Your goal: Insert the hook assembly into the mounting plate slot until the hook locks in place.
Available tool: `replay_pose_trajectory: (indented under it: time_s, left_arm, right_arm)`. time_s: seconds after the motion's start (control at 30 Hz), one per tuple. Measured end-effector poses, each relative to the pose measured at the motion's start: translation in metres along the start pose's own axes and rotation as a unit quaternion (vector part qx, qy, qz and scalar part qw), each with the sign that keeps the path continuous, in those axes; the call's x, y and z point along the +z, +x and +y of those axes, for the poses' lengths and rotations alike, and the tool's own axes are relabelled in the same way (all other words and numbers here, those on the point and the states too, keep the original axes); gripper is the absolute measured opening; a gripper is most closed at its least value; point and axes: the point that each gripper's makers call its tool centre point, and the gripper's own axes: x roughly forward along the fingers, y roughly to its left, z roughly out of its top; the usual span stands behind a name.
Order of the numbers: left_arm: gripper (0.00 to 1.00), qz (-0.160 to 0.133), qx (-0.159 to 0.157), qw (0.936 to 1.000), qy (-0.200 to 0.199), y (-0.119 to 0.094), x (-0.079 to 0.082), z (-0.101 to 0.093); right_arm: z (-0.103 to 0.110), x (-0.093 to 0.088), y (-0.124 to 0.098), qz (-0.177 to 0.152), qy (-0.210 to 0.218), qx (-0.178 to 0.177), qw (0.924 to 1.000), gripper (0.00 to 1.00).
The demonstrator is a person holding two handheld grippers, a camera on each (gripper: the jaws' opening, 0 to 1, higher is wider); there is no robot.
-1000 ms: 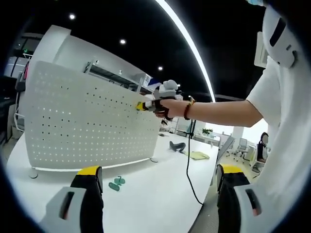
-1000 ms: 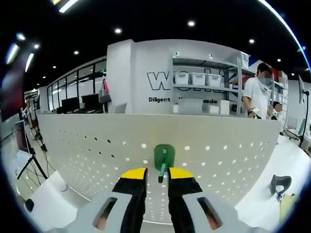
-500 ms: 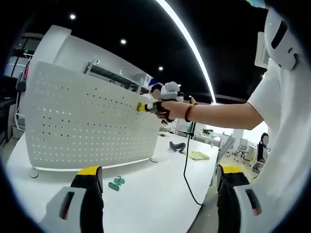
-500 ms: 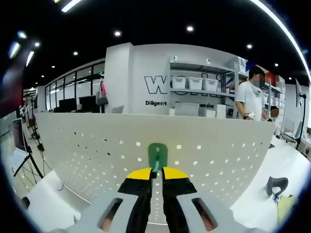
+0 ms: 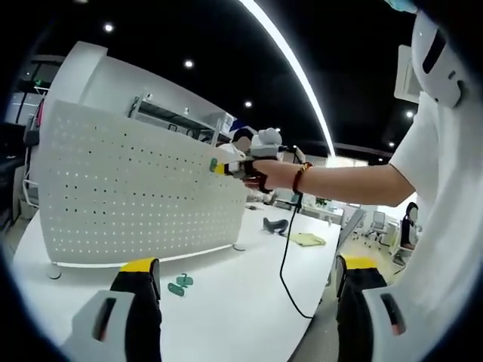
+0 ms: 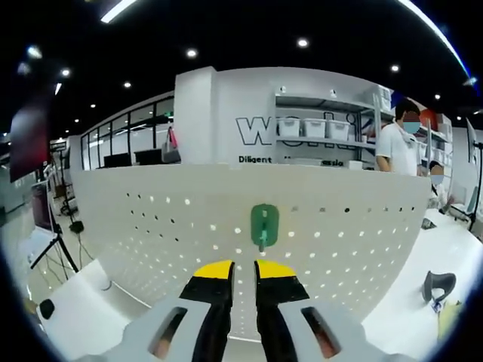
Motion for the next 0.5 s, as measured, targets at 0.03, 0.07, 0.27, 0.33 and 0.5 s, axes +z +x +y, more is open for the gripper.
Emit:
replay_pose_trajectory:
  time_s: [0.03, 0.07, 0.27, 0.33, 0.5]
  left_arm:
    - [0.99, -0.001, 0.0, 1.0, 0.0, 0.0, 0.0, 0.0]
    - [0.99, -0.001, 0.002, 1.0, 0.0, 0.0, 0.0, 0.0]
    - [0.99, 0.005, 0.009, 0.9999, 0.001, -0.002, -0.003, -0.001]
    - [0.99, 0.006, 0.012, 0.9999, 0.0, -0.002, -0.004, -0.001]
    - [0.99, 0.009, 0.019, 0.9998, -0.001, -0.002, -0.008, -0.002]
  right_arm:
    - [0.001, -0.002, 0.0, 0.0, -0.001, 0.004, 1.0, 0.09]
    - [0.002, -0.003, -0.001, -0.001, -0.001, 0.006, 1.0, 0.09]
    - [0.018, -0.014, -0.01, -0.003, 0.001, 0.029, 0.9996, 0.1]
    - [0.022, -0.018, -0.015, -0.004, 0.002, 0.035, 0.9994, 0.11]
    - [0.033, -0.028, -0.024, -0.003, 0.005, 0.049, 0.9988, 0.13]
